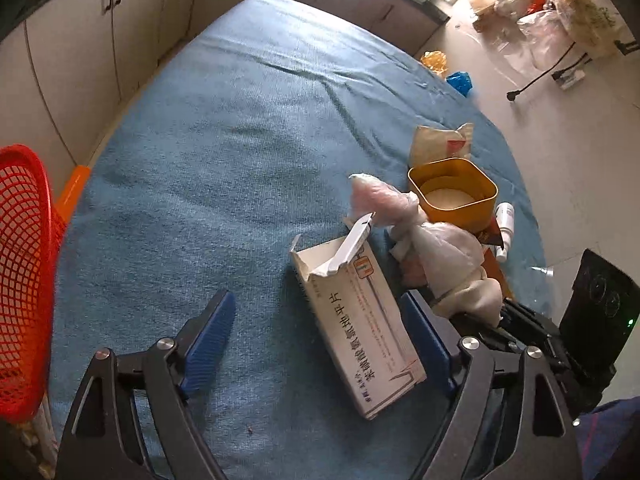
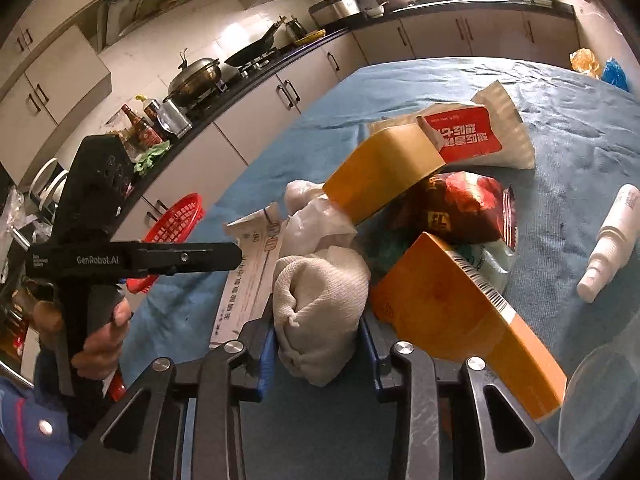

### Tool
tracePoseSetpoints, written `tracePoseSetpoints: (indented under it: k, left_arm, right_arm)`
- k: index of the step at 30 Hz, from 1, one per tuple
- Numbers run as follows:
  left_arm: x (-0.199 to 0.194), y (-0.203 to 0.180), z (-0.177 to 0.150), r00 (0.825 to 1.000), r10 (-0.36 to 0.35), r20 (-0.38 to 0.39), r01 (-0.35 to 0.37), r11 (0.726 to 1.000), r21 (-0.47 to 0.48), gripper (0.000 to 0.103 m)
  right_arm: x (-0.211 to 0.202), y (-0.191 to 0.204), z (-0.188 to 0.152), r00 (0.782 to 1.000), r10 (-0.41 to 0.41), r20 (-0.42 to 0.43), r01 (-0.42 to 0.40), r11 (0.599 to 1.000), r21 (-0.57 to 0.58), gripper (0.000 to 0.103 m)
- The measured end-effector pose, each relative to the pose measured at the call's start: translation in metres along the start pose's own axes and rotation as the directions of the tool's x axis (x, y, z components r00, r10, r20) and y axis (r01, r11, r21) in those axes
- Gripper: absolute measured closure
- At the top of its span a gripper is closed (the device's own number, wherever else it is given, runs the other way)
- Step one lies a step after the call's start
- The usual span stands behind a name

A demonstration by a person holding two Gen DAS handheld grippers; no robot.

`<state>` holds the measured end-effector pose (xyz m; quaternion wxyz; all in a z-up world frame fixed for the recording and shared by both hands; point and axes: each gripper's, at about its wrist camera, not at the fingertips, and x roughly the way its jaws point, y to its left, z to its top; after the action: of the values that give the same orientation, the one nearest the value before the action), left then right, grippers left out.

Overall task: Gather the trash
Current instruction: 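Grasp the white medicine box with the left tool while the right tool grasps the white cloth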

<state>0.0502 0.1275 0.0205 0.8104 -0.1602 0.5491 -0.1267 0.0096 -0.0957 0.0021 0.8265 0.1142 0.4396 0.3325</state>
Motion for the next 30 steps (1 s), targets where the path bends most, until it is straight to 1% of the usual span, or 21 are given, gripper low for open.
tracePoseSetpoints:
  k: [5,6,11,14,18,21,22,24,26,28,29,30]
  left_arm:
    - [0.006,-0.009,0.003,0.998,0.043,-0.04,-0.042,0.999,0.015,0.016]
    - [0.006,-0.01,0.004,0.998,0.054,-0.043,-0.053,0.998,0.019,0.014]
    - [0.013,-0.025,0.002,0.988,0.139,-0.063,-0.135,0.988,0.073,0.012]
    - [0.014,-0.03,-0.002,0.984,0.157,-0.085,-0.15,0.985,0.082,0.012]
    - [0.014,-0.036,-0.009,0.98,0.177,-0.096,-0.171,0.983,0.065,0.012]
    - [0.017,-0.043,-0.015,0.966,0.247,-0.08,-0.242,0.968,0.071,0.012]
    - [0.017,-0.044,-0.017,0.963,0.261,-0.072,-0.256,0.964,0.07,0.012]
    - [0.019,-0.047,-0.016,0.946,0.314,-0.077,-0.308,0.948,0.076,0.012]
    - [0.021,-0.049,-0.017,0.941,0.332,-0.071,-0.327,0.942,0.073,0.012]
    - [0.025,-0.054,-0.018,0.925,0.372,-0.074,-0.366,0.927,0.086,0.012]
    - [0.027,-0.058,-0.019,0.92,0.388,-0.059,-0.382,0.92,0.094,0.012]
    - [0.029,-0.061,-0.021,0.911,0.411,-0.044,-0.405,0.909,0.099,0.012]
  right_arm:
    - [-0.002,-0.001,0.001,1.0,0.007,0.02,-0.007,1.0,0.007,0.066]
    - [-0.004,-0.001,0.001,1.0,0.009,0.026,-0.01,1.0,0.008,0.066]
    - [-0.011,-0.006,-0.002,0.999,0.01,0.041,-0.011,1.0,0.027,0.066]
    - [-0.014,-0.008,-0.005,0.999,-0.012,0.044,0.01,0.999,0.034,0.066]
    - [-0.017,-0.007,-0.006,0.998,-0.043,0.041,0.041,0.998,0.039,0.066]
    - [-0.019,-0.006,-0.006,0.998,-0.052,0.036,0.05,0.997,0.054,0.066]
    - [-0.021,-0.008,-0.006,0.998,-0.052,0.027,0.05,0.996,0.069,0.066]
    - [-0.027,-0.013,-0.011,0.999,-0.051,0.006,0.05,0.993,0.103,0.066]
    - [-0.036,-0.017,-0.018,0.998,-0.062,-0.005,0.062,0.991,0.122,0.066]
    - [-0.048,-0.019,-0.022,0.997,-0.079,-0.022,0.081,0.987,0.138,0.066]
    - [-0.056,-0.02,-0.024,0.995,-0.09,-0.031,0.094,0.985,0.145,0.066]
    - [-0.061,-0.019,-0.025,0.994,-0.099,-0.033,0.103,0.984,0.149,0.066]
